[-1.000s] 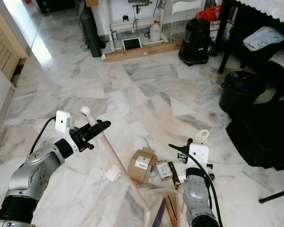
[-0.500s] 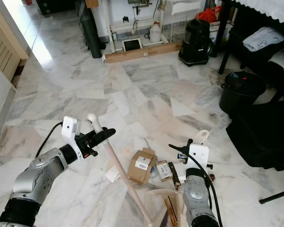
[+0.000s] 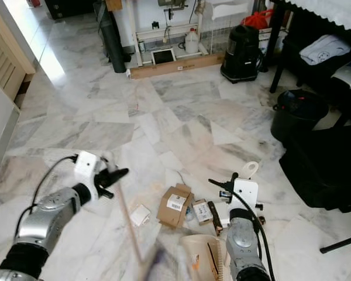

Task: Sweep floor

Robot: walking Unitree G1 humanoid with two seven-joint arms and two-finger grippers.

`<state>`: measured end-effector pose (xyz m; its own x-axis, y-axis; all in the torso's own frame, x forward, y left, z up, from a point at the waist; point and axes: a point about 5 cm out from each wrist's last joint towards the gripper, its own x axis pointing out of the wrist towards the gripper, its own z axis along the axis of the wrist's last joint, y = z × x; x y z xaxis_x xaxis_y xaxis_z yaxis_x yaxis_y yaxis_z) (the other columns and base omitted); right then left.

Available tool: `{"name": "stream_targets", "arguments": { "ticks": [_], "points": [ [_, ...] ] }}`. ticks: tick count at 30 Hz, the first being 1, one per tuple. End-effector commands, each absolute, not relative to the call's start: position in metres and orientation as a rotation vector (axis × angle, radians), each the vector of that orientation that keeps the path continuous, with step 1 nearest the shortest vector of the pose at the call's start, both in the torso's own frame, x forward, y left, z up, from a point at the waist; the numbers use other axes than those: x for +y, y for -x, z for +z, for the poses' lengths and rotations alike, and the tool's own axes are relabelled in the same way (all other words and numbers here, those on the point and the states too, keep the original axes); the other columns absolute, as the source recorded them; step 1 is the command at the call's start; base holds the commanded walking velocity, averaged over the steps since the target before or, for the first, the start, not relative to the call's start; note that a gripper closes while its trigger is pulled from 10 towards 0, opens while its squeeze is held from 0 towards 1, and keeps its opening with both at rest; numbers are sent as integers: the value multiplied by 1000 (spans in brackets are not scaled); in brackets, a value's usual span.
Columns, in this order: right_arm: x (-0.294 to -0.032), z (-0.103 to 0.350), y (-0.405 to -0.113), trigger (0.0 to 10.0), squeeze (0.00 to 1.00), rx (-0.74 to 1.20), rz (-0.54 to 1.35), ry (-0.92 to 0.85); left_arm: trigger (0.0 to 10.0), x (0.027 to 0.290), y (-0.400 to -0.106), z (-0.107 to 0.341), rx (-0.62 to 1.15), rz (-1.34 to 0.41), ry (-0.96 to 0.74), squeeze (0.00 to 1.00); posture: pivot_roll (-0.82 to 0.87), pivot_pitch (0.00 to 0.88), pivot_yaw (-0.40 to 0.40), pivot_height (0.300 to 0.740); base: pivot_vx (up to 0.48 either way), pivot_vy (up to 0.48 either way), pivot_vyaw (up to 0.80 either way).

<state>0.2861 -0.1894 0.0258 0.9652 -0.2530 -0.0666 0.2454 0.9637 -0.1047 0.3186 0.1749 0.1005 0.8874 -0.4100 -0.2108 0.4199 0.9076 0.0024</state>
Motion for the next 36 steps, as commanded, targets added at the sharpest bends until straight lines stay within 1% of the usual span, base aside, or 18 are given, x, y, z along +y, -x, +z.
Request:
{"name": "stream_targets", "arguments": {
  "ticks": [1, 8, 10, 11, 12, 15, 20, 21, 23, 29, 36],
  "points": [
    [-183, 10, -277, 10000, 0, 170, -251, 62, 10000, 175, -321, 104, 184, -421, -46, 0, 106, 56, 97, 740, 0, 0, 0],
    [-183, 10, -277, 10000, 0, 168, -251, 62, 10000, 174, -324, 108, 141, -403, -46, 0, 103, 55, 93, 740, 0, 0, 0],
    [-184, 10, -278, 10000, 0, 167, -251, 63, 10000, 176, -326, 117, 74, -363, -33, 0, 105, 53, 91, 740, 0, 0, 0],
    [-184, 11, -278, 10000, 0, 167, -251, 64, 10000, 179, -328, 132, -25, -323, 23, 0, 108, 53, 91, 740, 0, 0, 0],
    [-184, 11, -278, 10000, 0, 167, -251, 64, 10000, 181, -329, 138, -61, -312, 48, 0, 108, 53, 91, 740, 0, 0, 0],
    [-184, 11, -279, 10000, 0, 166, -250, 64, 10000, 181, -328, 141, -83, -324, 74, 0, 109, 53, 92, 740, 0, 0, 0],
    [-183, 11, -279, 10000, 0, 166, -249, 62, 10000, 179, -328, 141, -89, -333, 81, 0, 107, 52, 94, 740, 0, 0, 0],
    [-183, 11, -279, 10000, 0, 165, -249, 61, 10000, 176, -327, 141, -97, -359, 123, 0, 106, 53, 94, 740, 0, 0, 0],
    [-183, 11, -279, 10000, 0, 165, -250, 61, 10000, 172, -327, 142, -96, -380, 149, 0, 106, 53, 94, 740, 0, 0, 0],
    [-183, 11, -279, 10000, 0, 164, -252, 63, 10000, 164, -325, 136, -57, -446, 192, 0, 104, 56, 95, 740, 0, 0, 0],
    [-184, 10, -277, 10000, 0, 167, -252, 63, 10000, 160, -323, 133, -44, -473, 220, 0, 103, 63, 96, 740, 0, 0, 0]
  ]
}}
